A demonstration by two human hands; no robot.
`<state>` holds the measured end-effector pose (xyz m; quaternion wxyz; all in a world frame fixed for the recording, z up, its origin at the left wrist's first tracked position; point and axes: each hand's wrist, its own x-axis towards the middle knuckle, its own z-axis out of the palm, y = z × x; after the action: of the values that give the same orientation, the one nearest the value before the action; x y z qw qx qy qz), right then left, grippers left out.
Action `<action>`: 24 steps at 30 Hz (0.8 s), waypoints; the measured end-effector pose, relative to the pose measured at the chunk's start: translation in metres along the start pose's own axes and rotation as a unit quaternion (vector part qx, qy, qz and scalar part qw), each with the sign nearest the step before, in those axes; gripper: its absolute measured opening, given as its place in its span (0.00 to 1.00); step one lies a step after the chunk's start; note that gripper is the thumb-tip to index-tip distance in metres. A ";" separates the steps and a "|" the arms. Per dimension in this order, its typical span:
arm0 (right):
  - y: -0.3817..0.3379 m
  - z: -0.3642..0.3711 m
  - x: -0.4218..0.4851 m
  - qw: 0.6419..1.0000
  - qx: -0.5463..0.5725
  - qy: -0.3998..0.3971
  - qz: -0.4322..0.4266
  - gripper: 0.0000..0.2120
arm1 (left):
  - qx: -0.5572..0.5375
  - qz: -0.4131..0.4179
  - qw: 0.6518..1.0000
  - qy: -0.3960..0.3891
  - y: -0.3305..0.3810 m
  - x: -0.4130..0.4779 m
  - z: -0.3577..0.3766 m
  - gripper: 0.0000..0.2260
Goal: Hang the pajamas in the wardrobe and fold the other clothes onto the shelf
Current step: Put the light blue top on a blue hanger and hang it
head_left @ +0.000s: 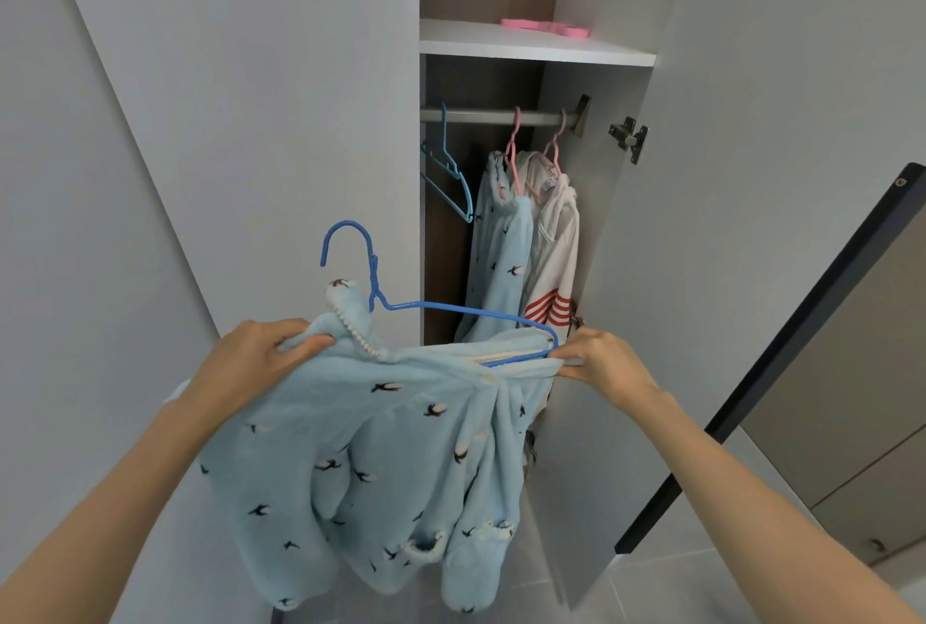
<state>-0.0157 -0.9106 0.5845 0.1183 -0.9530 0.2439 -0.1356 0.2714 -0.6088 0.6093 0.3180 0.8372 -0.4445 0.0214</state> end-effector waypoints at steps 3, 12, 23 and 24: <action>0.000 0.001 -0.001 0.999 0.020 -0.018 0.028 0.10 | 0.027 0.002 1.000 -0.015 0.002 0.002 0.006 0.14; -0.019 0.006 0.008 0.988 0.076 0.063 0.120 0.17 | -0.021 0.062 0.998 0.007 0.042 0.028 0.017 0.14; -0.083 -0.001 0.018 0.983 0.141 0.108 -0.051 0.15 | 0.094 0.214 0.972 -0.035 0.088 0.049 0.015 0.22; -0.092 -0.001 0.020 0.982 0.153 0.100 -0.056 0.11 | 0.094 0.224 0.969 -0.038 0.092 0.048 0.015 0.20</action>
<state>0.0404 -0.8425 0.6163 0.2303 -0.9174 0.1768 -0.2721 0.2275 -0.6891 0.6599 0.2079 0.7423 -0.6288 0.1017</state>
